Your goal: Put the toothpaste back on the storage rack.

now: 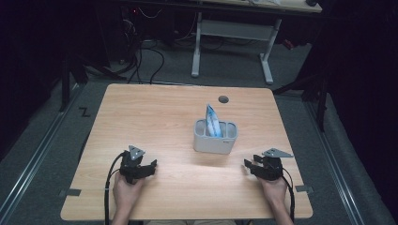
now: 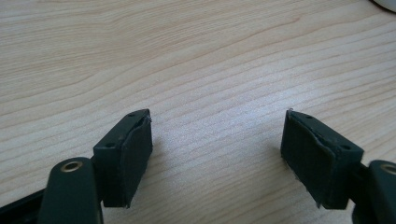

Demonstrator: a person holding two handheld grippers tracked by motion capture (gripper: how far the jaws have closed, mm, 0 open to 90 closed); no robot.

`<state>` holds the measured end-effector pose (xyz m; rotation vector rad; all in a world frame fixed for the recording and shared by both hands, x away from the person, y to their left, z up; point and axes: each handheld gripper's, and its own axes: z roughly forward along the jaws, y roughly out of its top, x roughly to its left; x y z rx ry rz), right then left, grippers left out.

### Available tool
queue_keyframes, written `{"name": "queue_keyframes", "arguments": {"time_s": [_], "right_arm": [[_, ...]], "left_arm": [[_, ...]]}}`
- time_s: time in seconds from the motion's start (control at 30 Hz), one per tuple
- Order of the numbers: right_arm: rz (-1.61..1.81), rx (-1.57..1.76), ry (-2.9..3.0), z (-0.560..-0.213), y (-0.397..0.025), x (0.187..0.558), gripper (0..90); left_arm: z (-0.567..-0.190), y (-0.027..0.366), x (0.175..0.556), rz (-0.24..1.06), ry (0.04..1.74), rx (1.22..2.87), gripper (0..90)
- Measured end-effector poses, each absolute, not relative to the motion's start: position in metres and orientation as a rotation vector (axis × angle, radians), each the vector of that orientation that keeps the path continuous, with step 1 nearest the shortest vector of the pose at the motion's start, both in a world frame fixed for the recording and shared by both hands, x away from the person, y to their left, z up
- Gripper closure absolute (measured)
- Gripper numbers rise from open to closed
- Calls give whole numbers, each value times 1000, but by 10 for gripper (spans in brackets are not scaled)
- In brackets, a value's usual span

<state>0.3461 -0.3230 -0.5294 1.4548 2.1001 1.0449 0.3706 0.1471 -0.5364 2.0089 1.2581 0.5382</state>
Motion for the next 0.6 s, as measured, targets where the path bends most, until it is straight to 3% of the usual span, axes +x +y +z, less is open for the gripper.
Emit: {"name": "queue_keyframes", "arguments": {"time_s": [0.6], "right_arm": [[889,1414,2093,-530,-311,348,382]], "left_arm": [[-536,147,370,537,1255,2014,248]]}}
